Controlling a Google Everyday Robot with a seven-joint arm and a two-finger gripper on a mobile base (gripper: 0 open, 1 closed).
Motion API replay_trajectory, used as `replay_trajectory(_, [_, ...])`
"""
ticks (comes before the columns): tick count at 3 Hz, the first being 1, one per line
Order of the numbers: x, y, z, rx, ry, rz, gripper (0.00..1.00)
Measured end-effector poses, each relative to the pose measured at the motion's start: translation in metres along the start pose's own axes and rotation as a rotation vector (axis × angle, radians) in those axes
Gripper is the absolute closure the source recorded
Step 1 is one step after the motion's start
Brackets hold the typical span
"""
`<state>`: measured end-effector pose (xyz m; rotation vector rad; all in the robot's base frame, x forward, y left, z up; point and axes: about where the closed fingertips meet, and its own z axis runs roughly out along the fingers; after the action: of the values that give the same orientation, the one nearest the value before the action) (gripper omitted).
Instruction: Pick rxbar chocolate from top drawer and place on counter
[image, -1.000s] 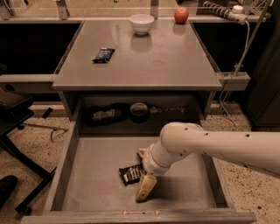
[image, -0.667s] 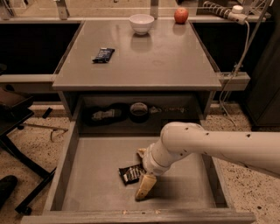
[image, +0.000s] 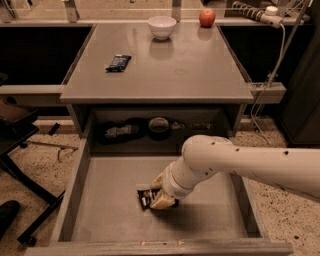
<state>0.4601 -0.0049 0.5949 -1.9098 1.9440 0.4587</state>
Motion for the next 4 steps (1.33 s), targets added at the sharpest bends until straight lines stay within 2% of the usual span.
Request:
replay_trajectory(1, [-0.002, 0.0, -0.003, 0.0, 0.0, 0.0, 1.0])
replay_trajectory(3, [-0.011, -0.002, -0.014, 0.02, -0.008, -0.023, 1.0])
replay_trajectory(4, [-0.044, -0.006, -0.06, 0.069, -0.061, -0.096, 1.0])
